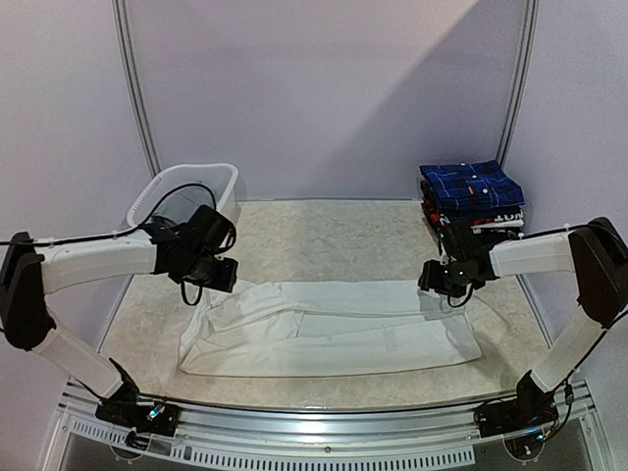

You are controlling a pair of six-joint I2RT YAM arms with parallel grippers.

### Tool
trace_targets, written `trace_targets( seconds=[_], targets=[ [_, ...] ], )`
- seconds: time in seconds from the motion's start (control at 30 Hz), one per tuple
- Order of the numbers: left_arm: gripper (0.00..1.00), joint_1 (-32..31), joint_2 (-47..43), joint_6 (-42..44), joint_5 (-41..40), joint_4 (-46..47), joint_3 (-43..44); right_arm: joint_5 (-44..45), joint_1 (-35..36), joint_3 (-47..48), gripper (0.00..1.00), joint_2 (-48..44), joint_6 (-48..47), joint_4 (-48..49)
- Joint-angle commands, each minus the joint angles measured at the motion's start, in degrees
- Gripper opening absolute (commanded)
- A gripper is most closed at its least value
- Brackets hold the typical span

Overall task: Fold and stack the mixed laundry pile
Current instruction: Adjust the rectangle-folded T-shirt at the center of the board.

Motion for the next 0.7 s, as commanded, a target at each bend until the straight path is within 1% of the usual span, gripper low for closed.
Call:
trace_targets(
  seconds=[0.0, 0.1, 0.3, 0.47, 0.6, 0.67],
  targets=[
    [0.48, -3.0, 8.8, 3.4, 1.4, 1.2, 4.8, -0.5, 0.3, -0.6, 0.61, -3.1, -0.4, 0.5],
    [0.48, -3.0, 13.4, 3.9, 1.1, 0.9, 6.7, -0.4, 0.3, -1.4, 0.61, -4.2, -0.4, 0.4],
    [0.46, -2.7, 18.3, 5.4, -0.8, 1.3, 8.6, -0.6, 0.3, -2.3, 0.61, -5.2, -0.1, 0.6],
    [0.46, -1.6, 20.2, 6.1, -0.8, 1.5, 9.2, -1.2, 0.3, -2.0, 0.61, -4.6, -0.3, 0.9],
    [0.4, -1.4, 20.9, 5.6, 1.1, 1.8, 9.2, -1.0, 0.3, -1.9, 0.61, -4.3, -0.3, 0.9],
    [0.4, -1.4, 21.1, 5.4, 2.1, 2.3, 9.1, -1.1, 0.3, -1.8, 0.61, -4.0, -0.4, 1.1]
  ],
)
